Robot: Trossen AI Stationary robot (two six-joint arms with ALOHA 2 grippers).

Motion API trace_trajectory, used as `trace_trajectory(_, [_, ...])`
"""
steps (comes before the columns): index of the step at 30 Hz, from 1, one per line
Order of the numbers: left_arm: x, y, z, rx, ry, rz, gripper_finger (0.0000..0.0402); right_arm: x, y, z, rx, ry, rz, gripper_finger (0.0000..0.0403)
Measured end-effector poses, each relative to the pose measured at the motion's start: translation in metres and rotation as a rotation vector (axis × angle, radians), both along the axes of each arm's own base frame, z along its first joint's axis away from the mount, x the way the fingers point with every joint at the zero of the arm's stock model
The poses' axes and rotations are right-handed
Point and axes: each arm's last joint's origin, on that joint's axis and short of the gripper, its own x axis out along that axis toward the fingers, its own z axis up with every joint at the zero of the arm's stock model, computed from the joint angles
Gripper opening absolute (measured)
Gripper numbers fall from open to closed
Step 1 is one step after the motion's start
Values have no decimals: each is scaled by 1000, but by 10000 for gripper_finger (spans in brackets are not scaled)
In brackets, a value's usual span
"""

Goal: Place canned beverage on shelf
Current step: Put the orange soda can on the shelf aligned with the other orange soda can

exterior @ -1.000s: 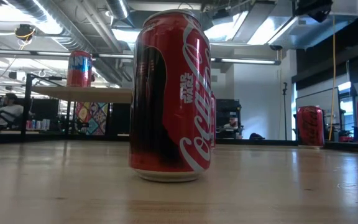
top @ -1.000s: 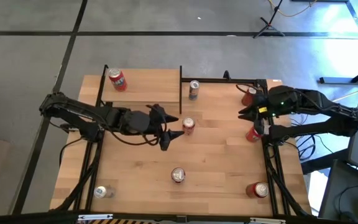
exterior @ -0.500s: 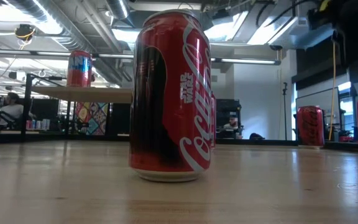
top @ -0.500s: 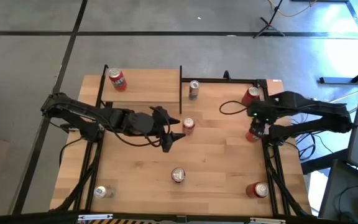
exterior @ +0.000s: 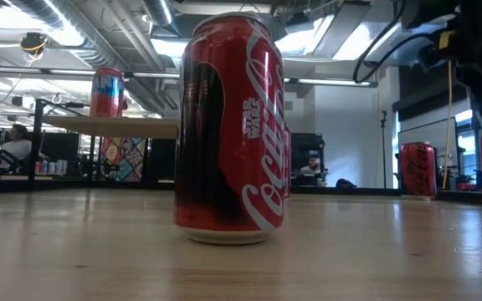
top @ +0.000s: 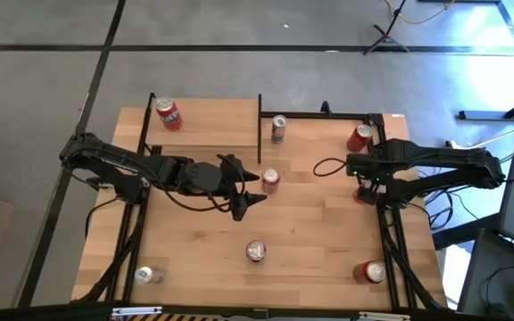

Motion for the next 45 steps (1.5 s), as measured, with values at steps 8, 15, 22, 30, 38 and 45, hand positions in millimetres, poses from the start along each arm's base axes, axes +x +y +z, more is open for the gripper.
trace_trajectory(8, [0, 0, 0, 0, 1, 0, 309, 3, -1, -4, -39, 1, -30, 381])
trace_trajectory(15, [0, 0, 0, -1, 1, 1, 309, 2, -1, -5, -26, 33, -47, 381])
trace_trajectory(22, [0, 0, 0, -1, 1, 1, 309, -6, 1, -30, 16, 131, -75, 381])
trace_trajectory(30, [0, 0, 0, -1, 2, 2, 309, -7, 1, -46, 11, 149, -39, 381])
trace_trajectory(38, [0, 0, 0, -20, -2, 6, 309, -4, 0, -46, 15, 132, 30, 317])
trace_trajectory(45, [-1, -3, 0, -25, -3, 2, 309, 7, 1, -37, 58, 21, -29, 251])
